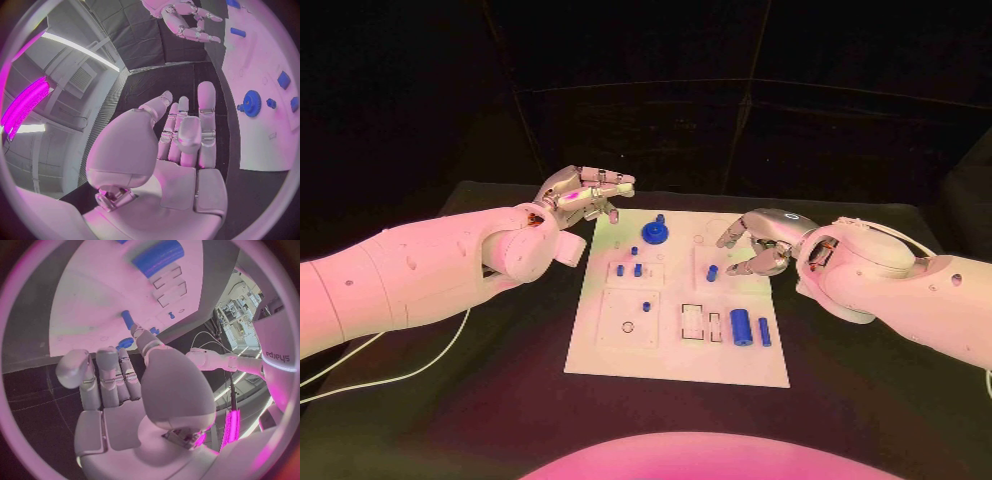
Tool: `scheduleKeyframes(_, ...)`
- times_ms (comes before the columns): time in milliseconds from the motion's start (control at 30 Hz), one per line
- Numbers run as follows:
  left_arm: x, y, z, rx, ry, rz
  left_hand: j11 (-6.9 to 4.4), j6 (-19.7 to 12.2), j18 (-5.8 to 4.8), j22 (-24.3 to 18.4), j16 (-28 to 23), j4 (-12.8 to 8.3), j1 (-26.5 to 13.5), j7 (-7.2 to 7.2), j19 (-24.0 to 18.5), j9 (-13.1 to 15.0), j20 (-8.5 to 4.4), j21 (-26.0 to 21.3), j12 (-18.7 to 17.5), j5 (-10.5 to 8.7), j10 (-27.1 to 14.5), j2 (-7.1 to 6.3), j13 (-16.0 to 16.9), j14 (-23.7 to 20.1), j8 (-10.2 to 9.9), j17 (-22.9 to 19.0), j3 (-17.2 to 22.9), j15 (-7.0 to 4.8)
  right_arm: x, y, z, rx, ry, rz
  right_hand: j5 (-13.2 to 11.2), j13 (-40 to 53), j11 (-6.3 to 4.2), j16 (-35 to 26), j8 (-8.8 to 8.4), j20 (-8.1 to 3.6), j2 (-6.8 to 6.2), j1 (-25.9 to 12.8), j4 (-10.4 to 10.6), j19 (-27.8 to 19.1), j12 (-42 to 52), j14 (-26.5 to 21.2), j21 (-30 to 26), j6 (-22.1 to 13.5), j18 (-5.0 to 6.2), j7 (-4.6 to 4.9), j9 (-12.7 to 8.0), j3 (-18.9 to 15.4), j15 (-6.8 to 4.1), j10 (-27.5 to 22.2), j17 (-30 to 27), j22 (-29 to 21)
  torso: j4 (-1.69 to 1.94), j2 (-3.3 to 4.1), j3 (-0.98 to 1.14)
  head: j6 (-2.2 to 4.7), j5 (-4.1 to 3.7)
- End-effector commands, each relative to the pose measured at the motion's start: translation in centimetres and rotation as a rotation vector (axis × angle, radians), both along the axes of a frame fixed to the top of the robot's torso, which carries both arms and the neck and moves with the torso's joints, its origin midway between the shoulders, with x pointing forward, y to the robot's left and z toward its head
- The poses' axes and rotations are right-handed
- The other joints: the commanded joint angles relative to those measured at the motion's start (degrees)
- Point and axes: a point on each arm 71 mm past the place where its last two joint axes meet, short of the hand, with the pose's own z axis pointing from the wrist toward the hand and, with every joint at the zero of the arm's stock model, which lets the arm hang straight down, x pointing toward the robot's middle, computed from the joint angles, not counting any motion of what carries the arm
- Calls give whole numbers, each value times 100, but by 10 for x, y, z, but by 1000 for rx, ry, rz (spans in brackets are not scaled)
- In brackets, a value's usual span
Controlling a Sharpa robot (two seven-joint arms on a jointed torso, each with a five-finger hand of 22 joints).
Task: Assemble the parts on the task board
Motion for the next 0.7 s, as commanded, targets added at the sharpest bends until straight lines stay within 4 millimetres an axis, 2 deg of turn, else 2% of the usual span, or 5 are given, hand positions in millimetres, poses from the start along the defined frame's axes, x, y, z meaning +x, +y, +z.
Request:
scheduleKeyframes(33,0,-2,1,-9,2,-18,6,-43,28,-5,-9,48,-46,9,-19,-4,29,-18,31,-2,-16,7,10,-29,-17,-4,-1,22,4,-4,-2,-51,23,-37,28,-7,2,30,-1,7,6,93,30,47,54,73,12,14,93,46,11,-91,-5,84,-18,16,7,5,-7,5,-24)
scheduleKeyframes(200,0,-3,0,-10,4,-21,8,-49,28,-7,-14,52,-54,11,-20,-4,31,-21,35,-3,-22,3,10,-33,-16,-16,-6,23,6,1,-5,-76,33,-21,26,-15,-1,34,13,6,26,122,52,48,77,90,-3,60,95,56,18,-139,-6,103,-26,-4,10,6,1,-2,-18)
scheduleKeyframes(400,0,-2,0,-8,4,-19,8,-49,28,-7,-14,52,-54,11,-20,-4,31,-21,35,-3,-22,3,10,-33,-16,-16,-6,23,6,14,-8,-70,52,13,26,-20,-5,18,6,3,68,160,68,47,99,92,-19,65,98,83,15,-167,-10,120,-65,-24,10,5,-4,-9,-11)
scheduleKeyframes(567,0,-2,0,-8,4,-19,8,-49,28,-7,-14,52,-54,11,-20,-4,31,-21,35,-3,-22,3,10,-33,-16,-16,-6,23,5,26,-10,-59,58,43,6,-18,-60,66,29,-23,225,246,86,93,266,172,-4,177,92,90,23,-154,-46,494,-31,-3,8,6,-7,-12,-20)
scheduleKeyframes(700,0,-3,0,-9,4,-20,8,-49,28,-7,-14,52,-54,11,-20,-4,31,-21,35,-3,-23,3,10,-33,-16,-16,-6,23,5,29,-12,-68,72,54,1,-55,-109,34,30,-54,276,259,101,137,259,185,20,264,80,56,20,-96,-90,777,-92,31,16,1,-10,-17,-34)
